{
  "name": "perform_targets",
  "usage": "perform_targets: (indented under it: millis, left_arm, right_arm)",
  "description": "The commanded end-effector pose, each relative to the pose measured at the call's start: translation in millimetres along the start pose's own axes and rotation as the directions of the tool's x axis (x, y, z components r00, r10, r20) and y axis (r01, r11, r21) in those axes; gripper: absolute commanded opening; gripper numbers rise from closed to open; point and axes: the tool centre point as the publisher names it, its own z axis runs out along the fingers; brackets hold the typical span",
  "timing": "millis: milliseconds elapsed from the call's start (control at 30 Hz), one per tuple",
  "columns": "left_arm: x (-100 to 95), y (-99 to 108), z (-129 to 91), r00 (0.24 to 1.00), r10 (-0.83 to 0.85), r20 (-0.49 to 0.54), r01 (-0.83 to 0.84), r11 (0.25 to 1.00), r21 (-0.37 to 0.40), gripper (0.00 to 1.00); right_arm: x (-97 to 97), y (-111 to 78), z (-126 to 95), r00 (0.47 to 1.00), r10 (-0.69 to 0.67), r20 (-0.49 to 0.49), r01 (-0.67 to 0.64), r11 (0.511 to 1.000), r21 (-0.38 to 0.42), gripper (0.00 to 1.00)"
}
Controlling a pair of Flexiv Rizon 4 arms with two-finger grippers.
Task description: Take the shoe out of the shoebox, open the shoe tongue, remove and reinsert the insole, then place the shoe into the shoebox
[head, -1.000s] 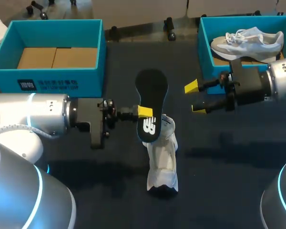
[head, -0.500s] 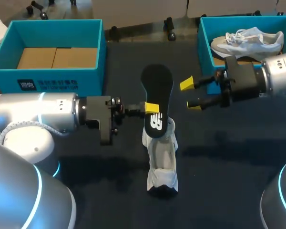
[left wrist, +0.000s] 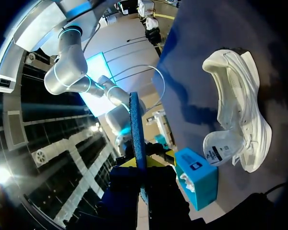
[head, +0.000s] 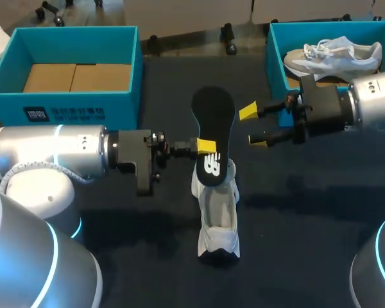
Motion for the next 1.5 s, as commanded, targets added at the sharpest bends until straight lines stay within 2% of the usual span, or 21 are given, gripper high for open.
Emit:
perform_targets:
  millis: [33, 200, 367, 633, 833, 1033, 1067, 1167, 1200, 1267, 1400, 1433, 1500]
  left_arm:
    - [0.1, -1, 0, 1.000, 0.002, -0.001, -0.002, 1.000, -0.001, 0.00]
    - [0.1, -1, 0, 1.000, 0.002, -0.001, -0.002, 1.000, -0.001, 0.00]
    - [0.1, -1, 0, 1.000, 0.002, -0.001, -0.002, 1.000, -0.001, 0.00]
    - [0.1, -1, 0, 1.000, 0.002, -0.001, -0.002, 1.000, -0.001, 0.00]
    - [0.1, -1, 0, 1.000, 0.002, -0.001, -0.002, 1.000, -0.001, 0.00]
    - [0.1, -1, 0, 1.000, 0.002, -0.001, -0.002, 1.000, -0.001, 0.00]
    - [0.1, -1, 0, 1.000, 0.002, -0.001, -0.002, 1.000, -0.001, 0.00]
    - [0.1, -1, 0, 1.000, 0.002, -0.001, -0.002, 1.000, -0.001, 0.00]
    - [0.1, -1, 0, 1.000, 0.002, -0.001, -0.002, 1.000, -0.001, 0.00]
    - [0.1, -1, 0, 1.000, 0.002, -0.001, -0.002, 1.000, -0.001, 0.00]
    - [0.1, -1, 0, 1.000, 0.002, -0.001, -0.002, 1.000, -0.001, 0.00]
    - [0.1, -1, 0, 1.000, 0.002, -0.001, -0.002, 1.000, -0.001, 0.00]
    - [0.1, -1, 0, 1.000, 0.002, -0.001, -0.002, 1.000, -0.001, 0.00]
  right_arm:
    - [0.3, 0.2, 2, 1.000, 0.001, 0.001, -0.001, 1.000, -0.002, 1.00]
    - [0.3, 0.2, 2, 1.000, 0.001, 0.001, -0.001, 1.000, -0.002, 1.00]
    - [4.8, 6.7, 4, 1.000, 0.021, 0.005, -0.020, 0.999, -0.045, 1.00]
    - [12.2, 12.4, 25, 0.999, 0.036, -0.021, -0.038, 0.997, -0.073, 1.00]
    - [20.1, 9.6, 39, 0.999, 0.024, -0.030, -0.026, 0.997, -0.074, 1.00]
    - [22.4, 3.9, 44, 0.999, 0.027, -0.025, -0.029, 0.996, -0.086, 1.00]
    - [23.3, 2.7, 43, 0.999, 0.029, -0.023, -0.031, 0.995, -0.094, 0.91]
    - [25.1, 1.0, 43, 0.999, 0.031, -0.022, -0.033, 0.995, -0.100, 0.85]
    - [25.2, 0.9, 43, 0.999, 0.034, -0.019, -0.036, 0.994, -0.102, 0.75]
    - [24.9, 0.3, 43, 0.999, 0.037, -0.022, -0.039, 0.993, -0.107, 0.60]
    - [24.6, -0.1, 43, 0.999, 0.043, -0.030, -0.046, 0.992, -0.117, 0.57]
    - [24.6, -0.2, 44, 0.999, 0.043, -0.031, -0.047, 0.992, -0.118, 0.52]
    - [25.0, -0.5, 45, 0.998, 0.048, -0.033, -0.051, 0.991, -0.120, 0.48]
